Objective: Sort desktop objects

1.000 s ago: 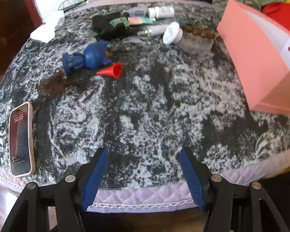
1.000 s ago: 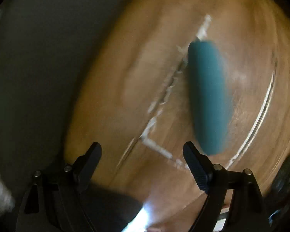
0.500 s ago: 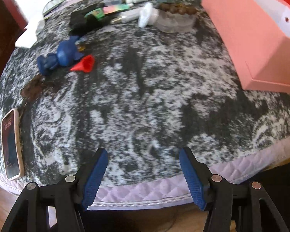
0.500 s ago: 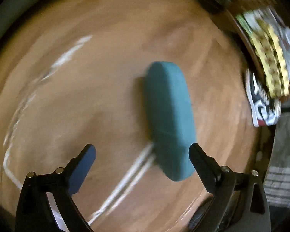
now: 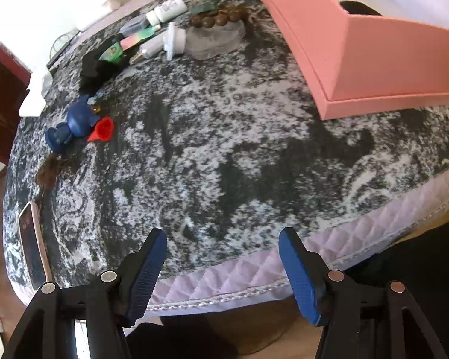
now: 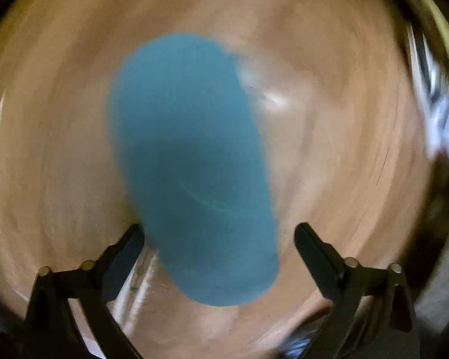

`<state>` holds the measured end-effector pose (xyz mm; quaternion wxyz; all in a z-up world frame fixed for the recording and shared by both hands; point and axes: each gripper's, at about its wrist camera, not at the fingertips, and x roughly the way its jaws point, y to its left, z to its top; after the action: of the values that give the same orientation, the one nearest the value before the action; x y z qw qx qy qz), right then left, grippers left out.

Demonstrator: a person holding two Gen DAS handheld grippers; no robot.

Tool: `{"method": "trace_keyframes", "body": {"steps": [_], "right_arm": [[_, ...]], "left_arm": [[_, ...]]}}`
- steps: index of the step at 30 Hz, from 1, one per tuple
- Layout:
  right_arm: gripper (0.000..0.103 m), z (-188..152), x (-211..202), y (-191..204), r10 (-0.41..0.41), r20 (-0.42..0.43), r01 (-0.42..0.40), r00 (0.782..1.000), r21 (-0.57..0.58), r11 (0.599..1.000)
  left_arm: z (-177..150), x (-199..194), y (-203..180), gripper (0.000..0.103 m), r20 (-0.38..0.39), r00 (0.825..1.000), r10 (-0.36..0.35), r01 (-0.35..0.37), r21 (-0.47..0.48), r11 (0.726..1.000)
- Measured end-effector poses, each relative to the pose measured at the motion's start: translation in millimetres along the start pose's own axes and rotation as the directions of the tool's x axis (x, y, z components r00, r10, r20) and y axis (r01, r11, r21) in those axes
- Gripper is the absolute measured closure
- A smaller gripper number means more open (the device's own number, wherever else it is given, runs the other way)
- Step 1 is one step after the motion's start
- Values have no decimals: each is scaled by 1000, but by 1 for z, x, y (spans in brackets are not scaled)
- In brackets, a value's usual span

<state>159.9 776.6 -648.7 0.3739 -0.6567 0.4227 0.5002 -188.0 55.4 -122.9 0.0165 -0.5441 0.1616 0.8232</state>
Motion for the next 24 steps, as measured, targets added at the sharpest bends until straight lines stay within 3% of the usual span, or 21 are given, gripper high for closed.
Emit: {"method": "trace_keyframes", "body": {"steps": [3, 5, 7, 9, 13, 17, 21, 24], "right_arm": [[32, -4, 4, -14, 82, 13, -82, 997, 8, 997], [33, -17, 1, -4, 125, 34, -123, 992, -60, 991], [34, -35, -9, 3, 250, 60, -245, 966, -79, 966], [34, -57, -18, 7, 392, 63, -388, 918, -67, 919], [35, -98, -47, 4, 629, 73, -630, 774, -6, 776], [35, -138, -96, 1, 808, 105, -814, 579, 23, 580], [35, -186, -204, 6, 895, 115, -895, 431, -76, 440], [35, -229, -304, 57, 932, 98, -898, 348, -251, 361]], "left_arm": [[1, -3, -13, 36, 9, 1000, -1, 1, 30, 1000], [2, -8, -17, 36, 26, 1000, -7, 6, 36, 999], [3, -10, -16, 36, 41, 999, -19, 18, 29, 999], [3, -12, -13, 36, 52, 998, -41, 41, 10, 999], [1, -17, -1, 36, 84, 993, -87, 90, -32, 995], [-7, -19, 20, 36, 109, 986, -123, 131, -77, 988], [-14, -16, 52, 36, 144, 977, -160, 181, -149, 972], [-15, -12, 71, 36, 166, 971, -174, 202, -169, 965]]}}
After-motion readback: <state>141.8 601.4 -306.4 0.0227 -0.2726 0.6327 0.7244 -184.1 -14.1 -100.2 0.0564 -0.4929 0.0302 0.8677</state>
